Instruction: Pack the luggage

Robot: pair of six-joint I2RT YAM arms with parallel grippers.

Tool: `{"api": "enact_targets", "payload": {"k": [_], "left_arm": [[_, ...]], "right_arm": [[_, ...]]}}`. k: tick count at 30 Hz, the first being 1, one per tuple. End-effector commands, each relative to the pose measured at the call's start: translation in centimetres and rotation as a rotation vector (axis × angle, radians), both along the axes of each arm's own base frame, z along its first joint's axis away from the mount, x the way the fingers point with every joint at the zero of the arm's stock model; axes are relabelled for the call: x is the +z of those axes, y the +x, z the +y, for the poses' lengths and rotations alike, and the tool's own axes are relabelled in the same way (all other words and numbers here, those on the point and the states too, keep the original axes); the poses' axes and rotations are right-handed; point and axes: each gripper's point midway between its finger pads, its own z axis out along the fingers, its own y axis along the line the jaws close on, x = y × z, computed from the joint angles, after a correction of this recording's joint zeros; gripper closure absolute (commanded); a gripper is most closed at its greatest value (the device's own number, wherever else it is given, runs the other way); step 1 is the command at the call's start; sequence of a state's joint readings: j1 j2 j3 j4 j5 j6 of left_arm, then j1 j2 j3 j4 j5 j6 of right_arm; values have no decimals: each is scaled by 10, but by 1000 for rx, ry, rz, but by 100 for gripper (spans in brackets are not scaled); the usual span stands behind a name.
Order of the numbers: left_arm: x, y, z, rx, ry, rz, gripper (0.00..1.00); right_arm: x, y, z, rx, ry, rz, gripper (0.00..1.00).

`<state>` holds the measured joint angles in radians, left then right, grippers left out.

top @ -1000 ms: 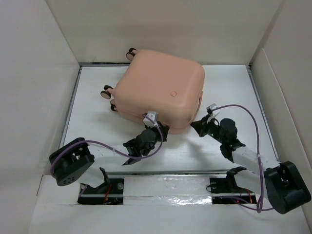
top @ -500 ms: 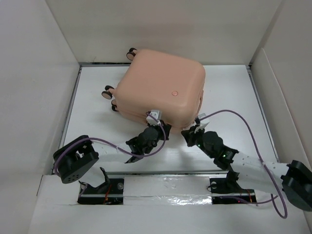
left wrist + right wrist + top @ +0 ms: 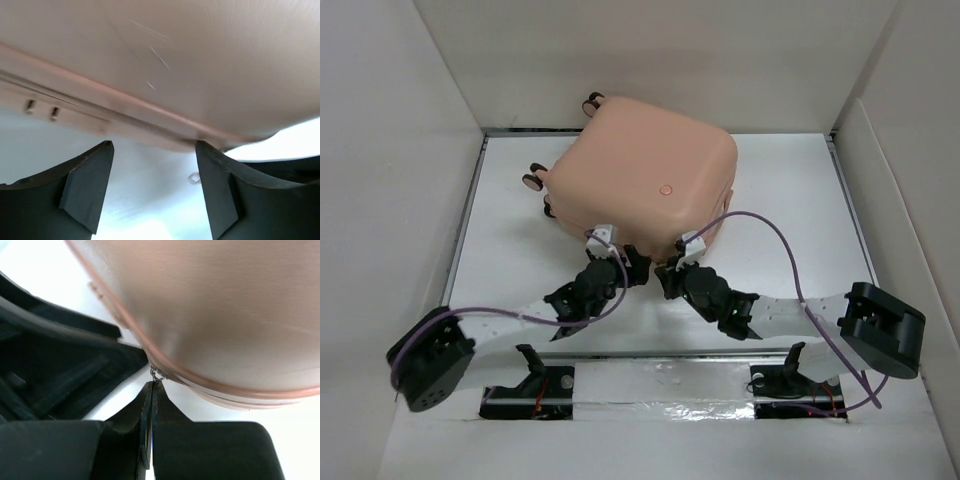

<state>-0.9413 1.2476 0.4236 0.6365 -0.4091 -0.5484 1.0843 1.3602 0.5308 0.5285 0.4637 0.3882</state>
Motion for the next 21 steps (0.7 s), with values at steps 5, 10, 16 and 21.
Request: {"api": "enact_targets", "payload": {"k": [5, 10, 16, 21], "left_arm": [[97, 2, 75, 236, -343, -49, 32], [149, 52, 159, 533, -378, -122, 31], [144, 94, 224, 673, -505, -75, 30], [134, 137, 258, 719, -489, 8, 25]], "right_arm": [[19, -53, 46, 276, 183, 31, 100], [20, -47, 43, 290, 175, 23, 100], [19, -48, 38, 313, 164, 16, 100], [17, -49, 31, 316, 157, 16, 100]]}}
